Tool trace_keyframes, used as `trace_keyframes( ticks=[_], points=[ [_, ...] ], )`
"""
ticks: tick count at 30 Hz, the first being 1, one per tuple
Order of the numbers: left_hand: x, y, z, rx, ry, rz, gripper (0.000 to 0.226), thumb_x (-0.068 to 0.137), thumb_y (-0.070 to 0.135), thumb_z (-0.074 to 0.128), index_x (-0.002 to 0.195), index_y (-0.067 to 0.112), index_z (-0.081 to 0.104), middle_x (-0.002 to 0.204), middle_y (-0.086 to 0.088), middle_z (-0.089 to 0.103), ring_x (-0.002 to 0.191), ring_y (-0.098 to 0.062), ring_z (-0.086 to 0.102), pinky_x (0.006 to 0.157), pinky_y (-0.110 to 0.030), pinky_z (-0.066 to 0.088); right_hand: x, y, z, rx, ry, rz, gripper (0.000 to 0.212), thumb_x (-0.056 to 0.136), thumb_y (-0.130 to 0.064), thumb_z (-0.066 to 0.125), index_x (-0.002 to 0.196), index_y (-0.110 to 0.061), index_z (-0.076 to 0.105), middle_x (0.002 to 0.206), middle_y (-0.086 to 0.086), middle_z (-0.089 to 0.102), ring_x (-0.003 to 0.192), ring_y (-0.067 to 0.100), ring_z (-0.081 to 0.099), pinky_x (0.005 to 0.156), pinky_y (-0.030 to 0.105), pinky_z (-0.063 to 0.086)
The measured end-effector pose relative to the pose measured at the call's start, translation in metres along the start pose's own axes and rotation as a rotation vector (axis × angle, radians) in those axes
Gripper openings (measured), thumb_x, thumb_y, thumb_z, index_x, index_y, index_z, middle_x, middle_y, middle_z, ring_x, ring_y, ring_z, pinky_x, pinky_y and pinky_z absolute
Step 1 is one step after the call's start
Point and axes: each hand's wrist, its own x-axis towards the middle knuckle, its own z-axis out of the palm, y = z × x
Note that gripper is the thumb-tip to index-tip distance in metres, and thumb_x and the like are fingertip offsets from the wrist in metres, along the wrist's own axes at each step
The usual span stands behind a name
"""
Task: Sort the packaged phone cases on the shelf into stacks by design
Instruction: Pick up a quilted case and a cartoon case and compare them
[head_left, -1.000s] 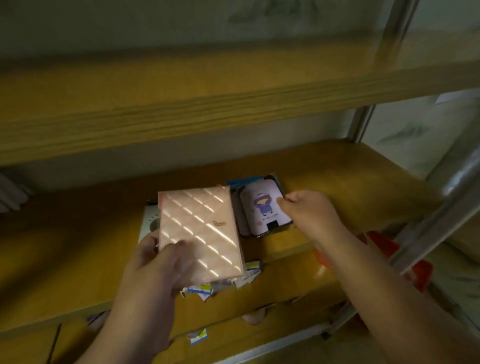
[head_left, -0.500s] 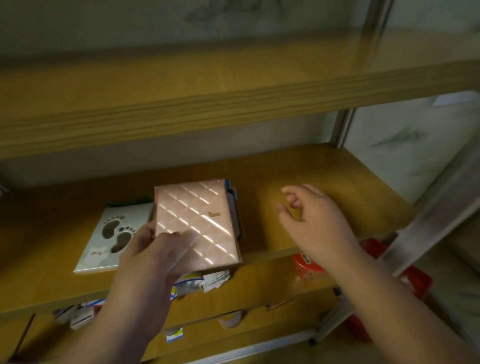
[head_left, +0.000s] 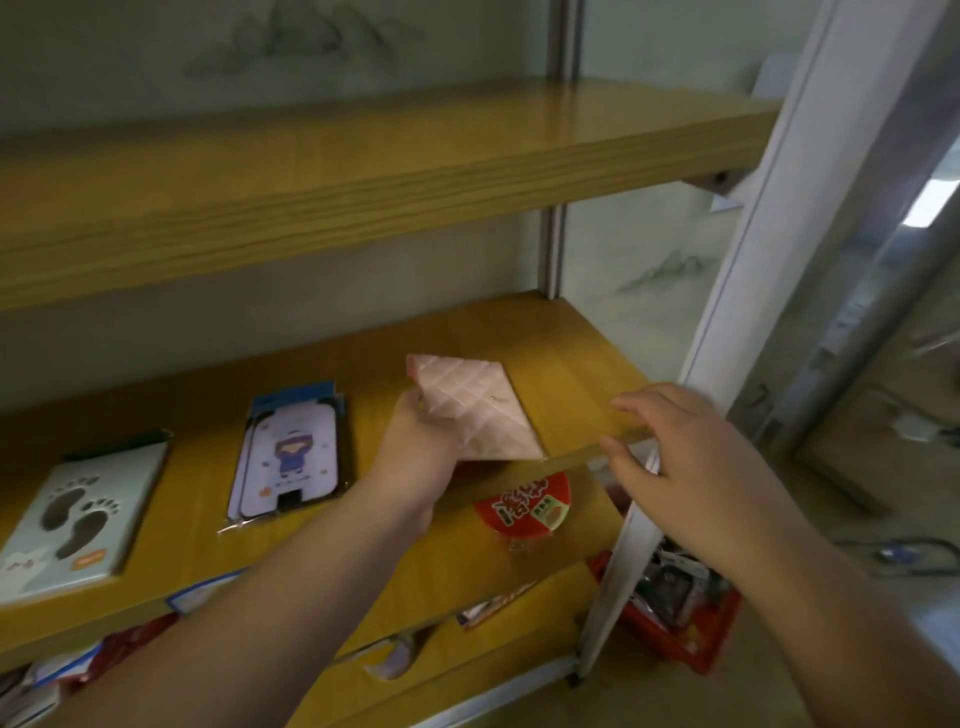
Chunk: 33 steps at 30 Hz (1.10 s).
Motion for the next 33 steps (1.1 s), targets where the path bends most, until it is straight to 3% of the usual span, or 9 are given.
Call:
trace_keyframes(
  ticks=[2,3,7,12,14,17,21,24,33],
  points=[
    [0.005,0.001,0.012,0.060,0.006,0.025,0.027,0.098,0.023,0.057,0.124,0.027,0.048,0.109,0.010,0.062,0.096,-0.007,0.058,0.075,-0.025,0.046,-0.004,0.006,-0.002,0.021,0.009,-0.005,0.047,0.094,-0.043,0.057,0.138,-0.026,0.053,0.131,-0.008,0.053,0.111,0.005,0.050,0.088,0.018,0.038],
    [0.007,0.002,0.016,0.100,0.012,0.027,0.028,0.097,0.027,0.059,0.124,0.026,0.050,0.112,0.009,0.063,0.099,-0.009,0.059,0.078,-0.027,0.048,-0.007,0.009,-0.002,0.031,0.011,-0.008,0.047,0.094,-0.043,0.058,0.137,-0.026,0.054,0.131,-0.009,0.053,0.110,0.004,0.049,0.088,0.018,0.038],
    [0.017,-0.006,0.016,0.387,0.023,0.049,0.070,0.079,0.065,0.061,0.142,0.039,0.043,0.138,0.005,0.054,0.123,-0.022,0.053,0.102,-0.047,0.046,-0.011,0.012,0.002,0.053,0.007,-0.029,0.047,0.094,-0.044,0.058,0.137,-0.027,0.054,0.130,-0.010,0.053,0.104,0.000,0.047,0.085,0.015,0.037],
    [0.003,-0.005,0.011,0.718,0.058,0.118,0.067,0.097,0.026,0.056,0.156,0.027,0.024,0.157,-0.001,0.028,0.139,-0.027,0.035,0.112,-0.042,0.036,0.000,0.007,0.011,0.079,-0.006,-0.061,0.049,0.093,-0.045,0.056,0.139,-0.028,0.052,0.133,-0.012,0.052,0.109,0.000,0.048,0.088,0.017,0.040],
    [-0.006,-0.007,0.000,0.883,0.046,0.174,0.076,0.097,0.021,0.056,0.159,0.027,0.012,0.163,-0.001,0.017,0.147,-0.027,0.021,0.117,-0.041,0.026,0.007,-0.002,0.018,0.108,-0.013,-0.078,0.049,0.093,-0.045,0.055,0.140,-0.030,0.050,0.133,-0.014,0.051,0.110,0.001,0.048,0.089,0.018,0.041],
    [-0.022,-0.011,-0.027,1.125,0.073,0.325,0.070,0.099,0.026,0.053,0.157,0.027,0.015,0.166,0.001,0.007,0.151,-0.024,0.006,0.119,-0.039,0.018,0.018,-0.021,0.034,0.147,-0.023,-0.116,0.046,0.094,-0.046,0.053,0.138,-0.032,0.050,0.131,-0.016,0.051,0.109,0.002,0.051,0.089,0.021,0.048],
    [-0.046,-0.011,-0.073,1.339,0.155,0.412,0.060,0.098,0.040,0.049,0.153,0.024,0.030,0.164,0.000,0.019,0.151,-0.022,0.013,0.118,-0.034,0.016,0.033,-0.054,0.060,0.189,-0.047,-0.193,0.043,0.095,-0.045,0.053,0.135,-0.030,0.053,0.133,-0.012,0.054,0.108,0.008,0.056,0.087,0.027,0.053],
    [-0.062,-0.009,-0.108,1.383,0.239,0.433,0.056,0.094,0.045,0.045,0.144,0.020,0.044,0.155,-0.006,0.038,0.145,-0.026,0.029,0.117,-0.042,0.029,0.039,-0.084,0.076,0.202,-0.067,-0.252,0.042,0.096,-0.045,0.052,0.134,-0.029,0.055,0.130,-0.011,0.055,0.113,0.008,0.053,0.089,0.024,0.049],
    [-0.114,-0.023,-0.211,1.337,0.439,0.347,0.060,0.095,0.046,0.048,0.147,0.015,0.044,0.154,-0.009,0.041,0.142,-0.031,0.035,0.113,-0.047,0.034,0.026,-0.188,0.098,0.195,-0.088,-0.381,0.041,0.095,-0.042,0.054,0.133,-0.028,0.056,0.128,-0.010,0.058,0.111,0.010,0.057,0.086,0.025,0.049]
  ],
)
